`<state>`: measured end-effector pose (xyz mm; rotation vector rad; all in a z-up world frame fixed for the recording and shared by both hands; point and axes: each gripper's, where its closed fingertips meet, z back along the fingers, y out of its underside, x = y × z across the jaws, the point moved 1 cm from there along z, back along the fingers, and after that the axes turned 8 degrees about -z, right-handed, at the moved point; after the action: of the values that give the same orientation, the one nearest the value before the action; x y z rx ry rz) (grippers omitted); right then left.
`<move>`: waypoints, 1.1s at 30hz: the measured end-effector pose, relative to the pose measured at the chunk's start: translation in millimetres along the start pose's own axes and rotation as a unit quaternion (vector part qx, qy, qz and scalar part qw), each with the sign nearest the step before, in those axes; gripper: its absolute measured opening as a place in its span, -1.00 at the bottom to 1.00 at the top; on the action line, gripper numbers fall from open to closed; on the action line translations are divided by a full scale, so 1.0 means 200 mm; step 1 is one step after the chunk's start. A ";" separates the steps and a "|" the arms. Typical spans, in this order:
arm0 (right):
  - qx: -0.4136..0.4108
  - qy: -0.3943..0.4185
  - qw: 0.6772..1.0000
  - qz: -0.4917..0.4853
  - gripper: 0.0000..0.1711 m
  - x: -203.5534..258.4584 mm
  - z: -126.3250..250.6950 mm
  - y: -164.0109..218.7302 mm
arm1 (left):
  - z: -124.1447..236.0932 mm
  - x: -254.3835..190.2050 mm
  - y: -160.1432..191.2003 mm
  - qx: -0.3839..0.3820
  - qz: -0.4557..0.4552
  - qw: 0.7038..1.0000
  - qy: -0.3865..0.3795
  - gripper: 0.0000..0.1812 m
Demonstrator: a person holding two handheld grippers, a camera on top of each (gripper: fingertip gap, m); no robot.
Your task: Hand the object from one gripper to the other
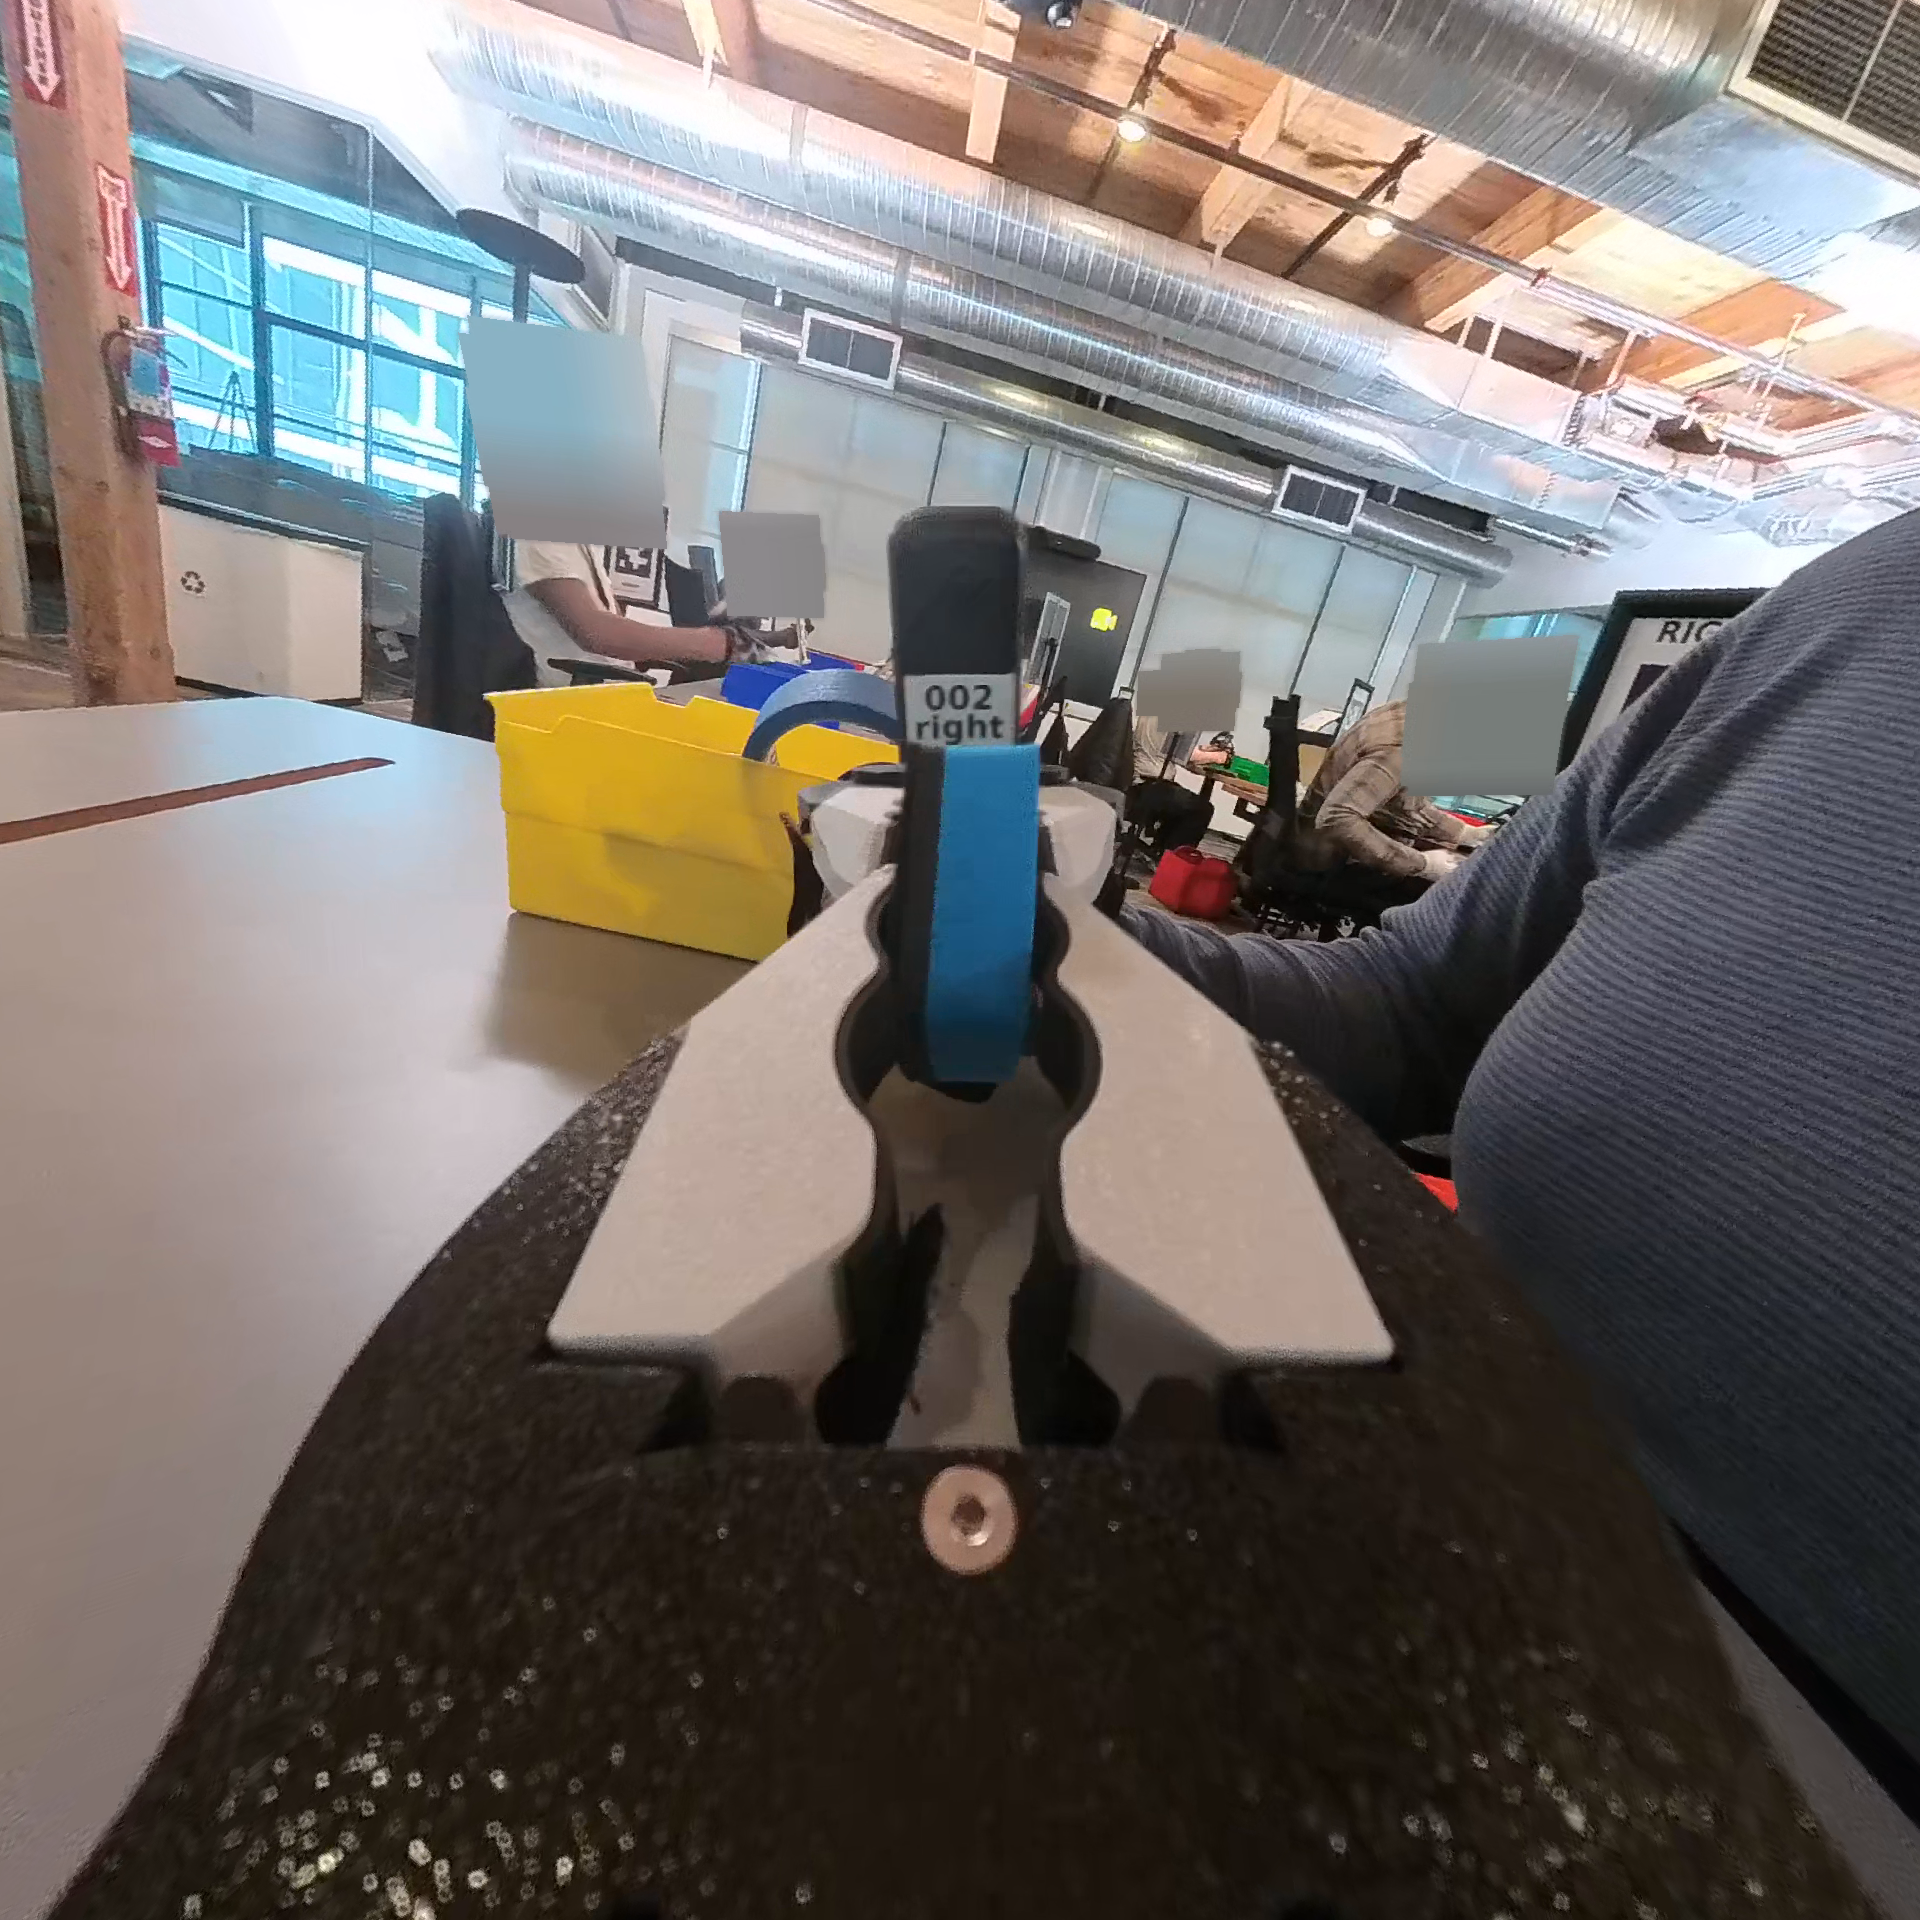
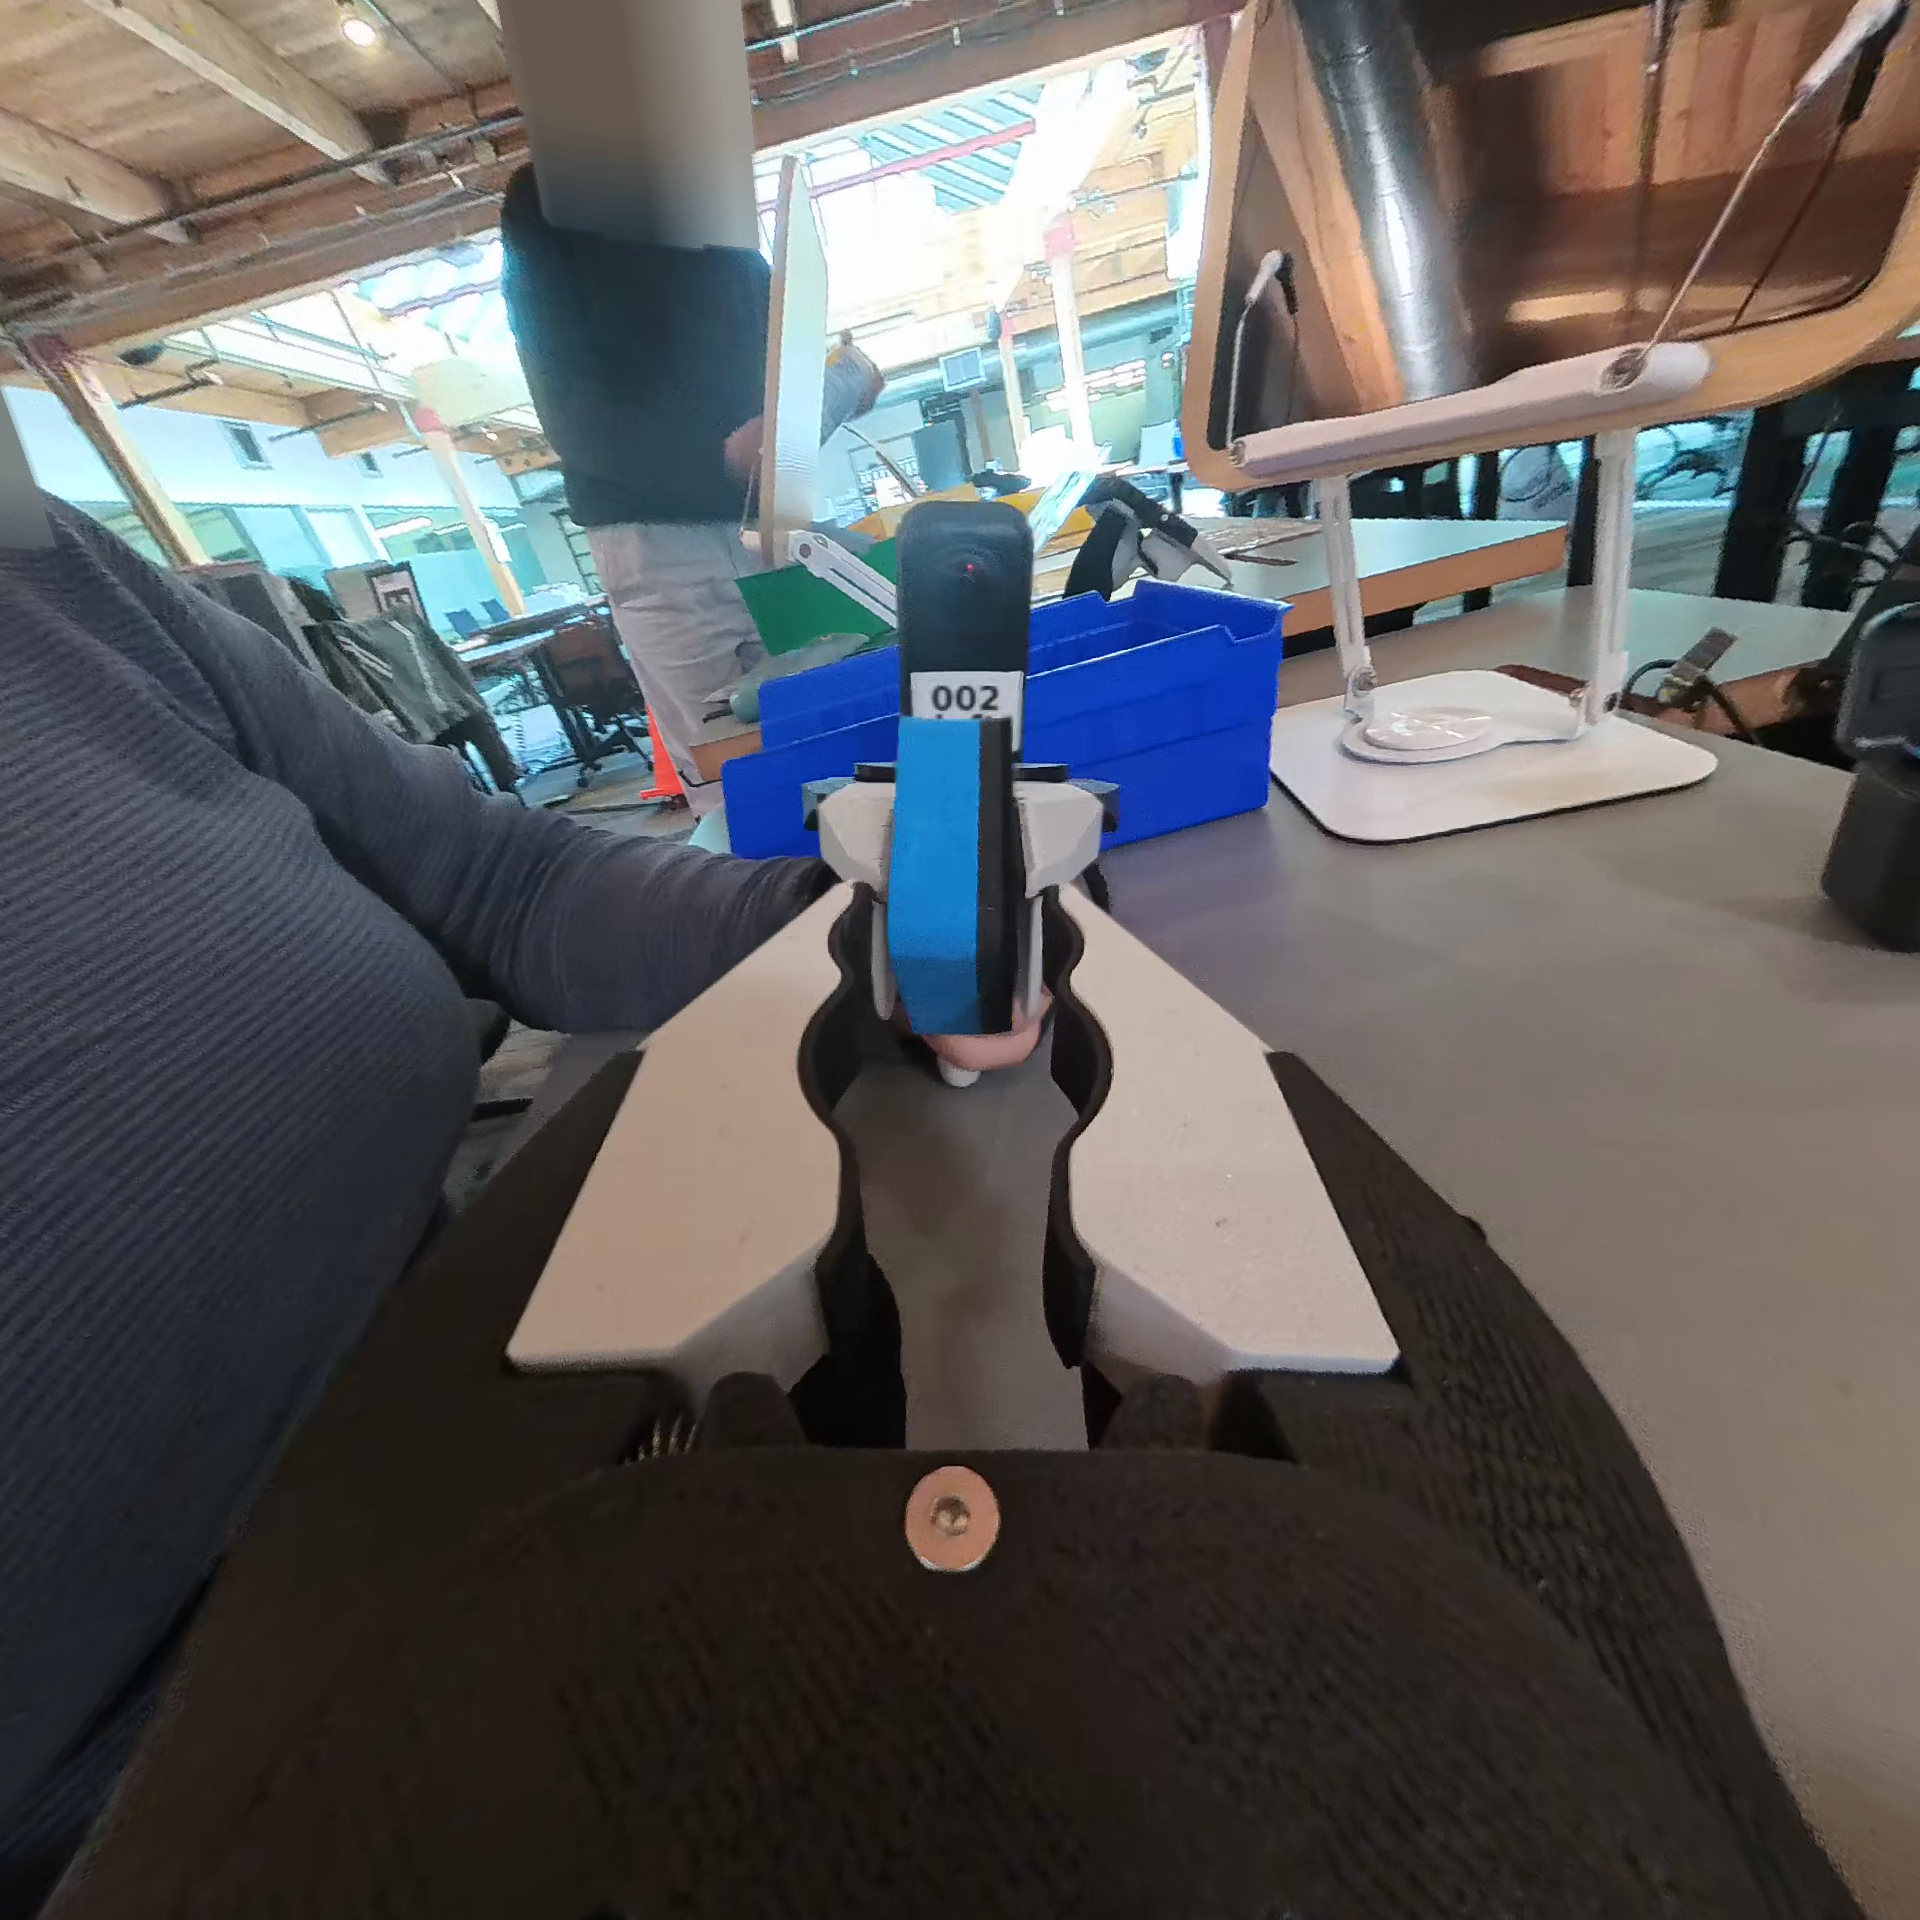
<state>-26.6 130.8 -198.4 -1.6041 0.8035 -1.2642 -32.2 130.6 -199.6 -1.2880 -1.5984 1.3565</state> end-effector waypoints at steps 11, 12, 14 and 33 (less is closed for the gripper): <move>-0.014 0.024 0.998 0.062 -0.74 0.00 0.00 -0.02 | 0.02 0.12 0.01 0.001 0.074 0.996 -0.059 -0.33; -0.013 0.043 0.995 0.093 -0.74 -0.01 0.01 -0.03 | 0.02 0.14 0.03 0.009 0.088 0.994 -0.065 -0.27; -0.009 0.084 0.982 0.170 -0.74 -0.02 0.01 -0.04 | 0.02 0.15 0.03 0.012 0.110 0.992 -0.060 -0.31; -0.008 0.163 0.924 0.345 -0.73 -0.02 0.01 -0.06 | 0.02 0.13 0.05 0.006 0.201 0.980 -0.009 -0.44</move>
<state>-26.8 138.7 -189.1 -0.9712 1.4353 -0.9996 -41.2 154.3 -213.4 -1.6572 -1.3847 1.6165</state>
